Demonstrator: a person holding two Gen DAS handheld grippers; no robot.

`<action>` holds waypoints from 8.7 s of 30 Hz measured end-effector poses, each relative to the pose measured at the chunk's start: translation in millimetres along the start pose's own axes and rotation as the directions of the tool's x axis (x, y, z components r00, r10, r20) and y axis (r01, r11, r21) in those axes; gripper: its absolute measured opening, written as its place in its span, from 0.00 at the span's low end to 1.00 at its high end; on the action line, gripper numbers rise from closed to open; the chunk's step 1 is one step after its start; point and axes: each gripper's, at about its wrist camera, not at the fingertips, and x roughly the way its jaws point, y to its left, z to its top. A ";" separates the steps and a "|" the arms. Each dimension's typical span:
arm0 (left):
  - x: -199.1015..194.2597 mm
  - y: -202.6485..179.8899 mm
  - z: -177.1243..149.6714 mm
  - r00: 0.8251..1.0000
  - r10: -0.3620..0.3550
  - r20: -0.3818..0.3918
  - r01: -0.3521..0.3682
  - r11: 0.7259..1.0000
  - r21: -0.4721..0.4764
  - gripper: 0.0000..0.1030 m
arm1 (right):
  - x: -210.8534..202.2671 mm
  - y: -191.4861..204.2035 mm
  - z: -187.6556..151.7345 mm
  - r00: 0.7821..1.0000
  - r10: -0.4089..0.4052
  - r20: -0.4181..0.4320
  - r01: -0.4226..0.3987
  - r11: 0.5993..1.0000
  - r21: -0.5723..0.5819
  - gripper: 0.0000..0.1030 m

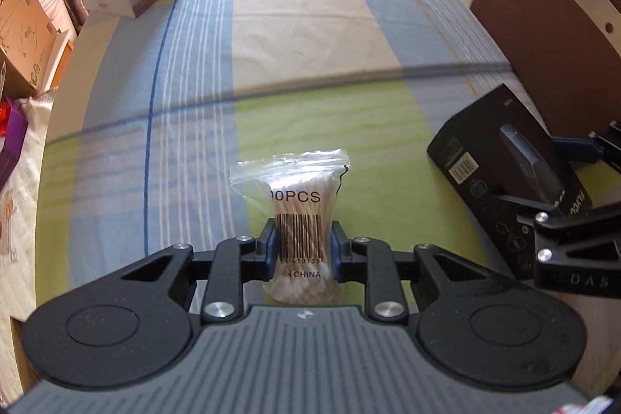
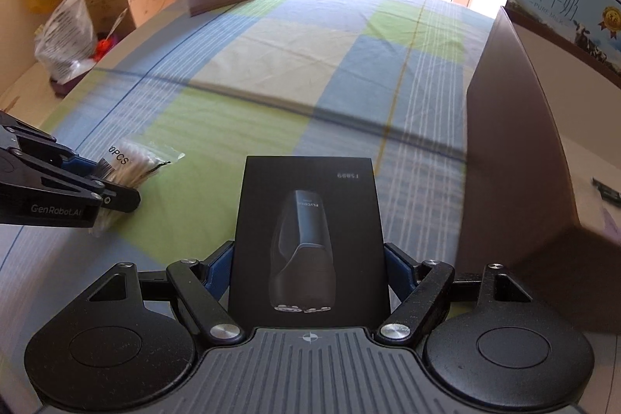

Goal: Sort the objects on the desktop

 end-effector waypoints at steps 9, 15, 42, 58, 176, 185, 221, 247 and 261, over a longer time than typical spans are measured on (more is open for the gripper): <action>-26.1 -23.1 -46.4 0.997 -0.061 -0.053 0.058 0.996 -0.061 0.23 | -30.2 1.6 -34.7 0.998 0.030 -0.055 -0.031 0.999 -0.010 0.74; -24.5 -32.0 -46.2 0.997 -0.045 -0.057 0.042 0.997 -0.067 0.42 | -26.5 -0.2 -28.0 0.999 0.032 -0.043 -0.031 0.999 0.009 0.80; -45.4 -49.9 -47.2 1.000 0.004 -0.006 -0.005 0.998 -0.062 0.24 | -53.1 -11.5 -26.7 0.987 0.157 0.022 -0.158 0.987 0.039 0.73; -115.4 -80.0 -16.5 0.988 -0.032 0.151 0.036 0.999 -0.023 0.23 | -136.8 -51.1 -11.3 0.958 0.183 0.220 -0.212 0.970 0.115 0.73; -99.0 -295.8 106.8 0.943 -0.010 0.334 -0.017 0.997 0.079 0.97 | -191.2 -308.1 -38.9 0.951 -0.092 0.296 -0.006 0.950 0.313 0.98; -124.7 -278.1 52.6 0.940 0.032 0.340 -0.054 0.997 0.057 0.99 | -213.5 -266.3 -70.4 0.955 -0.083 0.284 -0.016 0.945 0.328 0.98; -201.0 -250.4 -87.2 0.952 0.038 0.303 -0.041 0.999 0.004 0.99 | -266.6 -142.4 -143.9 0.971 -0.064 0.232 -0.009 0.954 0.301 0.98; -204.6 -238.2 -132.2 0.966 0.081 0.244 -0.076 0.997 -0.031 0.99 | -261.5 -109.2 -165.3 0.982 -0.031 0.186 -0.021 0.961 0.276 0.98; -200.6 -238.7 -134.7 0.969 0.089 0.230 -0.084 0.996 -0.032 0.99 | -256.9 -108.8 -168.4 0.986 -0.025 0.164 -0.022 0.960 0.279 0.98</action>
